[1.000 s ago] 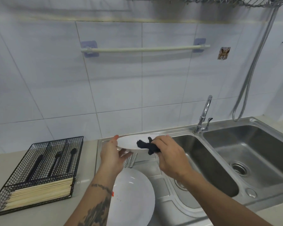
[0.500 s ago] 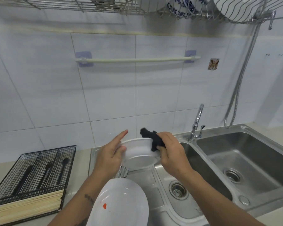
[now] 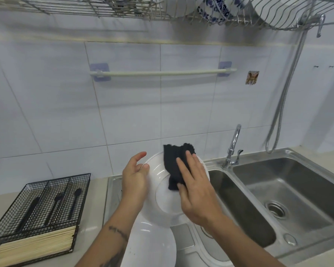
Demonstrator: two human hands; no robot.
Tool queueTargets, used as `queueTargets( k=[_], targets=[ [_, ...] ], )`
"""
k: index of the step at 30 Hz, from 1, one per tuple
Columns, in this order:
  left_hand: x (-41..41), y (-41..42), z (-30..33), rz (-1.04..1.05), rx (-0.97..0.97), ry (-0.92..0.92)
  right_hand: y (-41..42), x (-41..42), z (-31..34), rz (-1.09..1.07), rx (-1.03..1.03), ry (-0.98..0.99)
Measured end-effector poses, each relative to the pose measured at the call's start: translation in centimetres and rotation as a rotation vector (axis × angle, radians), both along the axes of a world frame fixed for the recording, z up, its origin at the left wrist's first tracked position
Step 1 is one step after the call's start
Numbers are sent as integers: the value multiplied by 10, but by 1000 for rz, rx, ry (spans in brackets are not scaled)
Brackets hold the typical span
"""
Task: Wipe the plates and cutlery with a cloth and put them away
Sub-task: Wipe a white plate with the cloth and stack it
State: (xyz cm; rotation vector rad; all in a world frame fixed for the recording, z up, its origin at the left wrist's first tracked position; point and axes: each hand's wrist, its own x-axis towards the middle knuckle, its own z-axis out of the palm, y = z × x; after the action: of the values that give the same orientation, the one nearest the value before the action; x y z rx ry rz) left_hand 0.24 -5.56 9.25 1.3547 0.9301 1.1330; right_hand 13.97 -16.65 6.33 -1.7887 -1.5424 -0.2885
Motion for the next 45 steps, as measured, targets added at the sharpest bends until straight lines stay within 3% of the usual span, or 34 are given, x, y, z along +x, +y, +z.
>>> queueTargets(
  k=[11,16,21,23,33,38,45],
  targets=[
    [-2,-8,16,12,-11,14,17,-6,25,-80,-25,-11],
    [-14,-6,14,74,-113,-86,7,5,2,-109,66,168],
    [-2,-15,13,-7,-89,-58,18,-4,18,-11,44,-77],
    [-1,-14,17,-3,-83,-75,22,1,24,4,36,-87],
    [-4,-5,10,82,-340,-293,-8,10,-26,-100,71,334],
    [8,-7,13,16,-400,-386,-15,-25,-44,-74,22,121],
    [12,-20,5,-72,-305,-257,2,-29,-27,-35,-98,-108]
  ],
)
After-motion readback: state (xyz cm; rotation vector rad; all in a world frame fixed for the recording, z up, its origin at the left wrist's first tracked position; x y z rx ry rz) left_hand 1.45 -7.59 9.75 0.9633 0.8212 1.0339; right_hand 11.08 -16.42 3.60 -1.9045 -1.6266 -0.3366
